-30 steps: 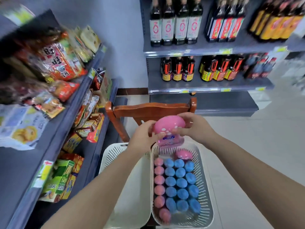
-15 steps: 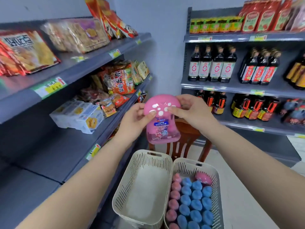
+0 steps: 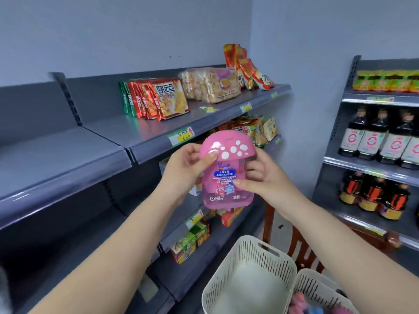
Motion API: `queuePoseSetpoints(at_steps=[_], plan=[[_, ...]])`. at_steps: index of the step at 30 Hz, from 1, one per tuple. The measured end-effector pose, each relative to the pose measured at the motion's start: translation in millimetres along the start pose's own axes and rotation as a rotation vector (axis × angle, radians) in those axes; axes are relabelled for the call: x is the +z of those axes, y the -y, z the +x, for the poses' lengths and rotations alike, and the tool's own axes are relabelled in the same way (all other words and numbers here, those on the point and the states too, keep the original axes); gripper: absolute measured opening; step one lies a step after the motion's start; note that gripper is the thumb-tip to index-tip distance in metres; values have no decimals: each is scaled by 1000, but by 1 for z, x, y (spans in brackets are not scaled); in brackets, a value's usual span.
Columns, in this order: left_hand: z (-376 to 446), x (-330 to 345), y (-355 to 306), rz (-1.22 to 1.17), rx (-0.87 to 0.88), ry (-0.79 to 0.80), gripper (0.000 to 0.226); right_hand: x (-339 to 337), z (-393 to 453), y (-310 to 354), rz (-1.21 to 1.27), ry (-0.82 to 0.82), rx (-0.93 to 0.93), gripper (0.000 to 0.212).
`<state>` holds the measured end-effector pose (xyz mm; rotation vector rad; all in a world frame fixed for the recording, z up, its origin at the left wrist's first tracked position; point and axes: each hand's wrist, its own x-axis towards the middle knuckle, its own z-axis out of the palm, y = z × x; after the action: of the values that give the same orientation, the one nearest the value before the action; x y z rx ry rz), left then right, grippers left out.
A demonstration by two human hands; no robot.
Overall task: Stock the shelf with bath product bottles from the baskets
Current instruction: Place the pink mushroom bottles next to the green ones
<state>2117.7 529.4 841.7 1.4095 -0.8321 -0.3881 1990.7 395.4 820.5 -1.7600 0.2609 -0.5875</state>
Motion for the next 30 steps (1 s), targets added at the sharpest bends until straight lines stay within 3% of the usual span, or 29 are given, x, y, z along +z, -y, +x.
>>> queuePoseSetpoints(at_steps=[17, 30], plan=[[-90, -226, -90, 187, 79, -429, 19, 237, 59, 85, 204, 404, -245, 53], [-183, -364, -98, 512, 88, -687, 46, 402, 63, 134, 313, 592, -292, 49]])
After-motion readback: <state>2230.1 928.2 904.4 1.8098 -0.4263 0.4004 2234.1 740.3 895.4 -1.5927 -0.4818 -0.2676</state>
